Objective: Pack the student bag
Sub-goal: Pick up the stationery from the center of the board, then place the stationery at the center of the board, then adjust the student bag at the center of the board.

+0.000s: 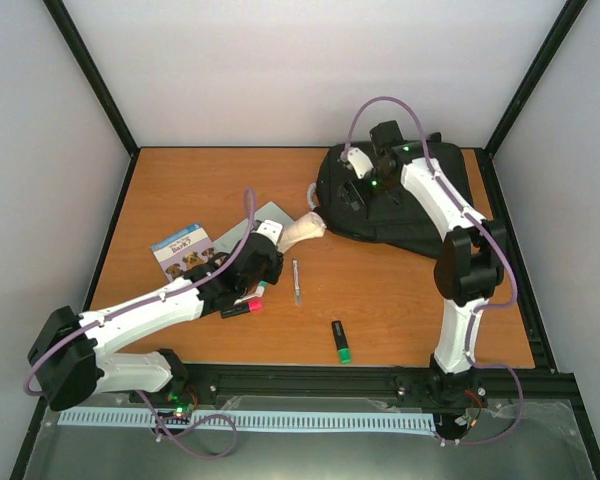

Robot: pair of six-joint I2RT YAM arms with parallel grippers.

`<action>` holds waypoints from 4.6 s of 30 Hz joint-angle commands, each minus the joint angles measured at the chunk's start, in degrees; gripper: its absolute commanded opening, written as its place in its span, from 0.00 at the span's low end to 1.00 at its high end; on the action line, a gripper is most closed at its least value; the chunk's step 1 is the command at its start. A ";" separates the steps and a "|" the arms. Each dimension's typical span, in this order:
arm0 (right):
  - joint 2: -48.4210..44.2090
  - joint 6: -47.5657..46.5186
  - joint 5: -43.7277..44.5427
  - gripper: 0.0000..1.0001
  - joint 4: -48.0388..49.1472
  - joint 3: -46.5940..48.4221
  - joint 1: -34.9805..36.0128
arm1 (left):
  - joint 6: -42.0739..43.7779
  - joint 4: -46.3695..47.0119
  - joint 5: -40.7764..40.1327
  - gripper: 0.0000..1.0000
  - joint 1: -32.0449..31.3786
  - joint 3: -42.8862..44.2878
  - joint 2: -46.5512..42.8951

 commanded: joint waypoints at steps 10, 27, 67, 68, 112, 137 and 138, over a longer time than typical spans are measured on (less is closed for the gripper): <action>16.12 4.60 13.02 0.78 1.19 14.73 1.97 | -5.10 -10.10 -12.29 0.01 12.25 11.49 3.68; 18.92 2.82 20.27 0.62 6.12 3.05 5.09 | -0.74 -9.23 -6.60 0.01 28.44 32.62 33.32; -47.55 -10.50 13.48 0.99 6.34 -52.44 -25.89 | -7.88 -4.20 28.38 1.00 14.53 33.28 31.03; -47.94 -9.84 14.52 1.00 8.26 -52.82 -26.28 | -7.84 -5.31 26.72 1.00 13.91 34.39 31.49; -36.31 -14.90 8.20 0.81 14.87 -55.27 -39.31 | -7.23 -6.63 36.42 0.62 9.09 54.32 57.42; -8.46 -8.86 1.93 0.54 14.92 -38.84 -36.95 | -10.89 2.52 35.62 0.34 0.47 28.85 41.76; -8.14 -8.36 2.12 0.54 15.18 -38.29 -36.91 | -11.18 2.59 35.14 0.33 -0.21 28.06 41.42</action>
